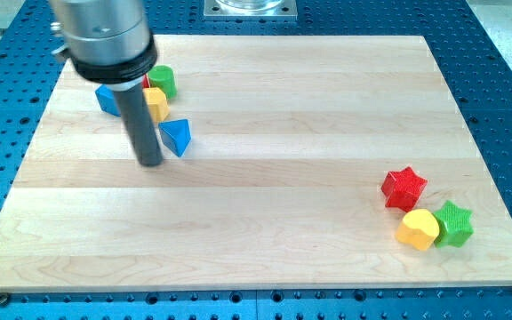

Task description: Move the triangle into the red star

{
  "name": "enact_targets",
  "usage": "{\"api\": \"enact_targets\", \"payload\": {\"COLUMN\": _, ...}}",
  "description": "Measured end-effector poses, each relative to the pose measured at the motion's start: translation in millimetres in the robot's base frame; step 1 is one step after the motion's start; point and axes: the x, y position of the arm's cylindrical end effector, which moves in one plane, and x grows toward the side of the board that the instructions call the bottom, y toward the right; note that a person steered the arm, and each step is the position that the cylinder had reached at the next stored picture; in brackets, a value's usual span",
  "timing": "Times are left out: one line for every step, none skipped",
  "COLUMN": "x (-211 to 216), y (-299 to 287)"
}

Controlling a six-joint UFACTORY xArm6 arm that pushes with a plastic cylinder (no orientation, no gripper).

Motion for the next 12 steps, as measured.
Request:
{"api": "enact_targets", "payload": {"x": -26, "y": 21}}
{"api": "enact_targets", "payload": {"x": -58, "y": -5}}
{"api": "enact_targets", "payload": {"x": -49, "y": 90}}
{"api": "enact_targets", "payload": {"x": -4, "y": 174}}
{"api": "enact_targets", "payload": {"x": 34, "y": 224}}
{"api": "enact_targets", "payload": {"x": 5, "y": 193}}
{"api": "enact_targets", "payload": {"x": -9, "y": 155}}
{"api": "enact_targets", "payload": {"x": 13, "y": 100}}
{"api": "enact_targets", "payload": {"x": 46, "y": 137}}
{"api": "enact_targets", "payload": {"x": 56, "y": 179}}
{"api": "enact_targets", "payload": {"x": 25, "y": 144}}
{"api": "enact_targets", "payload": {"x": 23, "y": 182}}
